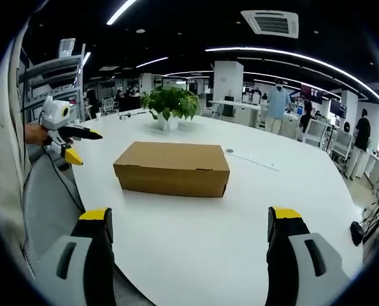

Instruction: Operate the shoe box by opening the lid, removing the specified soft item, and placing it in the target area until the item is outside and the box remains undamaged.

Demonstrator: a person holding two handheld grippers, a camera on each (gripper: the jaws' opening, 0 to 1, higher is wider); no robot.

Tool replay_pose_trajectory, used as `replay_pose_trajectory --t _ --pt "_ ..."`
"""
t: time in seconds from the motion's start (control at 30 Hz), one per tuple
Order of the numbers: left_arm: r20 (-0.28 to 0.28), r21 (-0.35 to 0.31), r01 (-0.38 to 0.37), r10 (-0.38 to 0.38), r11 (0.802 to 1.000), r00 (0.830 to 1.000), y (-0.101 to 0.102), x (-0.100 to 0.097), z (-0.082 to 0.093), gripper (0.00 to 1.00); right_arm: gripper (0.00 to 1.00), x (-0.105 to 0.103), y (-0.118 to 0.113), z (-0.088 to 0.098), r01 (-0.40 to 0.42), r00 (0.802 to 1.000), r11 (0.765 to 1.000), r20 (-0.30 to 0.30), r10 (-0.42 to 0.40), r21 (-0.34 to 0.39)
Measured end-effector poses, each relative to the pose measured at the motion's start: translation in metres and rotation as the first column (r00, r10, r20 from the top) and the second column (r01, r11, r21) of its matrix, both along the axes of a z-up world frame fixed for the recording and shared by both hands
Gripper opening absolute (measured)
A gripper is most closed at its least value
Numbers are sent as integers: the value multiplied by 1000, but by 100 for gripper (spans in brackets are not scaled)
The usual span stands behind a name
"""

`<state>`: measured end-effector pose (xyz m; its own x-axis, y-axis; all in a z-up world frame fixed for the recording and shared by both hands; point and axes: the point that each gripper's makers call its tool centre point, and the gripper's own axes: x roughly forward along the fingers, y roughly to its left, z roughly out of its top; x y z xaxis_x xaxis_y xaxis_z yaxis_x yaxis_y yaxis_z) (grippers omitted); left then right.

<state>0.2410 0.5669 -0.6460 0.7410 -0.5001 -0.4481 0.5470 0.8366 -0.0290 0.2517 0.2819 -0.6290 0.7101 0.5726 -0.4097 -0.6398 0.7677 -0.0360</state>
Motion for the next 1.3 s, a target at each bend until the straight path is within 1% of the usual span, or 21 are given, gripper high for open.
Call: replay_pose_trajectory --t 0.03,0.2,0.37,0.5,0.6,0.67,0.8,0.87,0.9,1.0,1.17,1.3 --pt "1 7 4 -4 1000 1000 -1 0 -1 100 96 0 0 0 -2 1000 1000 2 2 -1" --pt "0 0 3 -3 1000 1000 -4 0 -1 100 96 4 -1 4 -21 1000 1000 19 21 11" --pt "-10 -5 12 -12 1000 1000 -14 -1 -5 100 96 10 -1 6 -48 998 999 30 47 19" --pt "-7 -15 -22 21 1000 1000 -15 2 -8 100 96 16 -1 7 -63 997 998 41 62 21" --pt "12 24 -43 43 999 999 -11 6 -13 100 96 21 -2 7 -76 996 997 42 75 23" --pt "17 34 -49 48 998 999 -9 7 -16 100 96 23 -3 6 -88 995 996 46 87 18" --pt "13 21 -78 78 997 997 -9 11 -17 100 96 28 -3 5 -110 993 994 45 110 8" --pt "17 25 -92 92 995 996 -10 13 -17 100 88 31 -5 3 -126 991 992 48 126 -10" --pt "25 29 -104 104 994 994 -9 15 -16 100 86 33 -6 2 -132 990 991 49 133 -17" --pt "37 38 -122 121 992 992 -10 18 -15 100 87 40 -7 0 -135 990 991 45 135 -17" --pt "49 38 -140 138 989 989 -14 25 -14 100 87 51 -10 -6 -155 987 987 38 156 -29" --pt "30 52 -132 130 990 991 -20 28 -21 99 87 60 -12 -10 -177 984 983 25 178 -42"
